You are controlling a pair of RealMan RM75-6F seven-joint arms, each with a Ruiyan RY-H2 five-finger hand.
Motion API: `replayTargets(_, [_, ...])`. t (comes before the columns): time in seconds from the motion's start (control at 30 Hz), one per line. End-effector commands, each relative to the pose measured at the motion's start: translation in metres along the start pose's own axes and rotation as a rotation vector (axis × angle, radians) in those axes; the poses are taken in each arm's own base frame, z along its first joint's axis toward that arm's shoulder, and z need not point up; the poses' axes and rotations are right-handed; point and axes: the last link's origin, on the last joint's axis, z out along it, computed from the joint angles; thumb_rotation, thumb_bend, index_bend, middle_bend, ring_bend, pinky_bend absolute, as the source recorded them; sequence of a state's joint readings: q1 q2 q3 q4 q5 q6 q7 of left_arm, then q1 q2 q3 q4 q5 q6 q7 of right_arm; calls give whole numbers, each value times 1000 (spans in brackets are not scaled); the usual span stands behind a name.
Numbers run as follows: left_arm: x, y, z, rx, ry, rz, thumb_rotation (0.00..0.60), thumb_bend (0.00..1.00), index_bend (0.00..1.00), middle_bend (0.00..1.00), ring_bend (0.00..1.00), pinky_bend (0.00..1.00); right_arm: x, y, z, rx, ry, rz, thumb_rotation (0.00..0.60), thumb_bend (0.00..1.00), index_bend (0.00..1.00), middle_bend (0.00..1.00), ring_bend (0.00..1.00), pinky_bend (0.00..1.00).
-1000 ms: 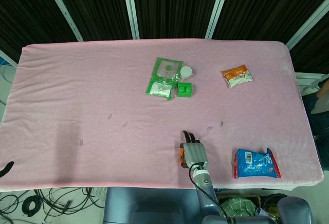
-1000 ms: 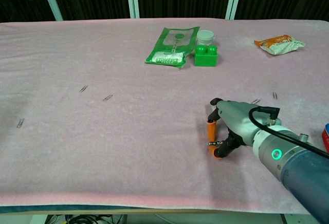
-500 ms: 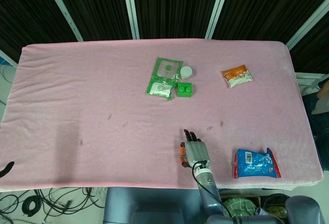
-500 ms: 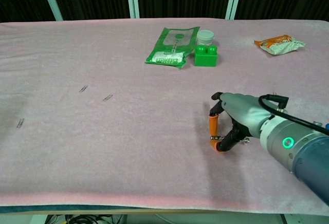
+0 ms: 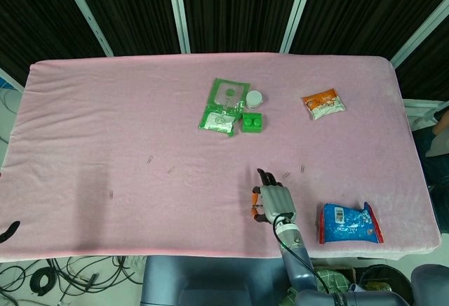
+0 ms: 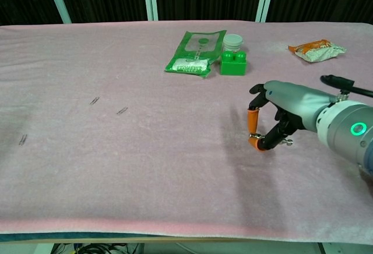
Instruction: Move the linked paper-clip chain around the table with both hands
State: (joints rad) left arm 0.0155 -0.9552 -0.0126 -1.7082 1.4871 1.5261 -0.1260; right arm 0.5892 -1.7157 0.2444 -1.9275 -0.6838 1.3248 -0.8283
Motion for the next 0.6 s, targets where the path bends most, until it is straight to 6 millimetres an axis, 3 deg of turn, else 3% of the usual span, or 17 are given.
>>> replayTargets(0.03, [0,0,0,0,-1,1,600,213,55,5,0,0,13,2,1,6,2,48,600,311,607,0,39,238])
replayTargets(0.4, [0,0,0,10,7,8,600,214,55,5,0,0,72,20,31,27,52,309,600,311,608,0,39,236])
replayTargets(0.6, [-4,2,3,18,1,24,600,213,55,5,0,0,90,37,54,27,16,446,600,311,608,0,39,220])
